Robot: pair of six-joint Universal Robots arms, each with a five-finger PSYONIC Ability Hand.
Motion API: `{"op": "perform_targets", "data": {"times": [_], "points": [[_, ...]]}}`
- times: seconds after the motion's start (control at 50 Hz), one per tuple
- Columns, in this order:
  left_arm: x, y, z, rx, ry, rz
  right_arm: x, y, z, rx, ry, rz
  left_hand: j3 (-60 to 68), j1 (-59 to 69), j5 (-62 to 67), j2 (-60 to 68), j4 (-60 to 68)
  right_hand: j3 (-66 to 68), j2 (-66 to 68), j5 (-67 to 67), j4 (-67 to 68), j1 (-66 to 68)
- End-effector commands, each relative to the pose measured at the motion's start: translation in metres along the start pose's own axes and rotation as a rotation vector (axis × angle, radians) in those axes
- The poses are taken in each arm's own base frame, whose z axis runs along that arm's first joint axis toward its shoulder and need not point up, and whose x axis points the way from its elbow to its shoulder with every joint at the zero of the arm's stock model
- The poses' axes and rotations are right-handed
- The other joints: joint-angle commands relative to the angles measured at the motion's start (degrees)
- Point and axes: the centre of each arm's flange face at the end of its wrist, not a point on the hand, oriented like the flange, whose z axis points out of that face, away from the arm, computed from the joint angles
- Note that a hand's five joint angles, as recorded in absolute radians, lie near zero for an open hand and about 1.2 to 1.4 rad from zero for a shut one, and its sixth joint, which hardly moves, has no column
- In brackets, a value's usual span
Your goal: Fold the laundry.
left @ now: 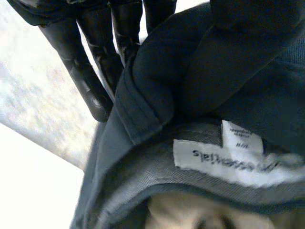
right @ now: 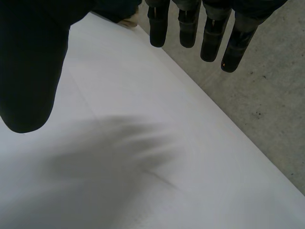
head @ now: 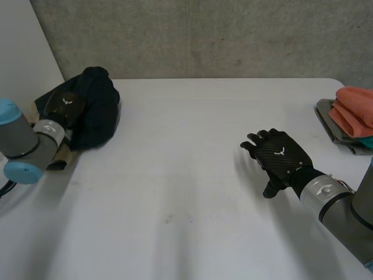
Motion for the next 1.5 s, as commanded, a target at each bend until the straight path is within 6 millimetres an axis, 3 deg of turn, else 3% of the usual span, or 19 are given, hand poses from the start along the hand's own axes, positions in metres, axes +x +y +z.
{"op": "perform_targets", "data": {"times": [0.02,0.06,0.12,0.14,0.22,0.28,0.36,0.42,0.48,0.54,0.64,0.72,0.82,0.9,1.06,1.16,1.26,1.4,1.5], "points": [[-0.003,-0.090,-0.016,0.182,-0.057,-0.021,0.002,-0.001,0.001,0.006,0.013,0.000,13.56,18.84,14.85,12.24,11.36,-2.23,-2.93,-3.59,-3.74,-1.71],[0.010,-0.128,-0.032,0.254,-0.016,-0.085,0.006,-0.001,0.002,0.003,0.036,-0.001,13.56,18.84,14.85,12.24,11.36,-2.23,-2.93,-3.59,-3.74,-1.71],[0.031,-0.164,-0.053,0.317,0.054,-0.168,0.017,0.000,0.003,-0.017,0.096,0.005,13.56,18.84,14.85,12.24,11.36,-2.23,-2.93,-3.59,-3.74,-1.71],[0.047,-0.184,-0.069,0.348,0.109,-0.225,0.020,0.002,0.003,-0.027,0.117,0.011,13.56,18.84,14.85,12.24,11.36,-2.23,-2.93,-3.59,-3.74,-1.71],[0.087,-0.214,-0.110,0.386,0.259,-0.353,0.040,0.002,0.005,-0.048,0.235,0.045,13.56,18.84,14.85,12.24,11.36,-2.23,-2.93,-3.59,-3.74,-1.71],[0.116,-0.219,-0.129,0.375,0.365,-0.411,0.057,0.004,0.004,-0.061,0.319,0.080,13.56,18.84,14.85,12.24,11.36,-2.23,-2.93,-3.59,-3.74,-1.71],[0.178,-0.212,-0.161,0.318,0.568,-0.443,0.070,0.007,0.004,-0.065,0.366,0.116,-51.88,-46.60,-50.59,-53.20,-54.09,-2.23,-2.93,-3.59,-3.74,-1.71],[0.192,-0.217,-0.175,0.308,0.625,-0.449,0.072,0.008,0.004,-0.065,0.372,0.131,-53.52,-48.25,-52.24,-54.85,-55.73,-2.23,-2.93,-3.59,-3.74,-1.71],[0.183,-0.223,-0.175,0.320,0.607,-0.454,0.074,0.008,0.004,-0.064,0.374,0.131,-54.03,-48.76,-52.75,-55.36,-56.24,-2.23,-2.93,-3.59,-3.74,-1.71],[0.158,-0.236,-0.170,0.363,0.547,-0.454,0.072,0.007,0.004,-0.061,0.362,0.129,-54.04,-48.76,-52.75,-55.36,-56.24,-2.23,-2.93,-3.59,-3.74,-1.71],[0.117,-0.234,-0.155,0.373,0.424,-0.449,0.069,0.006,0.005,-0.058,0.333,0.126,-53.87,-48.59,-52.58,-55.19,-56.07,-2.23,-2.93,-3.59,-3.74,-1.71],[0.080,-0.217,-0.138,0.326,0.289,-0.445,0.057,0.006,0.003,-0.068,0.279,0.131,-53.03,-47.75,-51.74,-54.35,-55.23,-2.23,-2.93,-3.59,-3.74,-1.71],[0.063,-0.190,-0.129,0.222,0.233,-0.442,0.016,-0.014,-0.008,-0.100,0.098,0.157,-52.69,-47.41,-51.40,-54.01,-54.90,-2.23,-2.93,-3.59,-3.74,-1.71],[0.056,-0.171,-0.123,0.156,0.214,-0.444,-0.003,-0.026,-0.015,-0.119,0.023,0.160,-52.69,-47.41,-51.40,-54.01,-54.90,-2.23,-2.93,-3.59,-3.74,-1.71],[0.079,-0.133,-0.102,0.060,0.248,-0.446,-0.022,-0.021,-0.003,-0.124,0.034,0.123,-51.68,-46.41,-50.40,-53.01,-53.89,-2.23,-2.93,-3.59,-3.74,-1.71],[0.099,-0.110,-0.086,0.026,0.274,-0.350,-0.038,-0.020,0.005,-0.141,0.040,0.094,-51.35,-46.07,-50.06,-52.67,-53.55,-2.23,-2.93,-3.59,-3.74,-1.71],[0.120,-0.105,-0.079,0.050,0.321,-0.247,-0.046,-0.011,0.011,-0.158,0.036,0.089,-50.34,-45.06,-49.05,-51.66,-52.54,2.56,1.86,1.19,1.05,3.08],[0.144,-0.117,-0.066,0.160,0.390,-0.205,-0.045,-0.006,0.006,-0.199,0.078,0.094,-47.82,-42.54,-46.53,-49.14,-50.02,3.41,2.71,2.04,1.89,3.93],[0.147,-0.119,-0.049,0.203,0.372,-0.200,-0.030,-0.028,-0.006,-0.153,0.160,0.135,-44.78,-39.51,-43.50,-46.11,-46.99,2.23,1.53,0.87,0.72,2.75]]}}
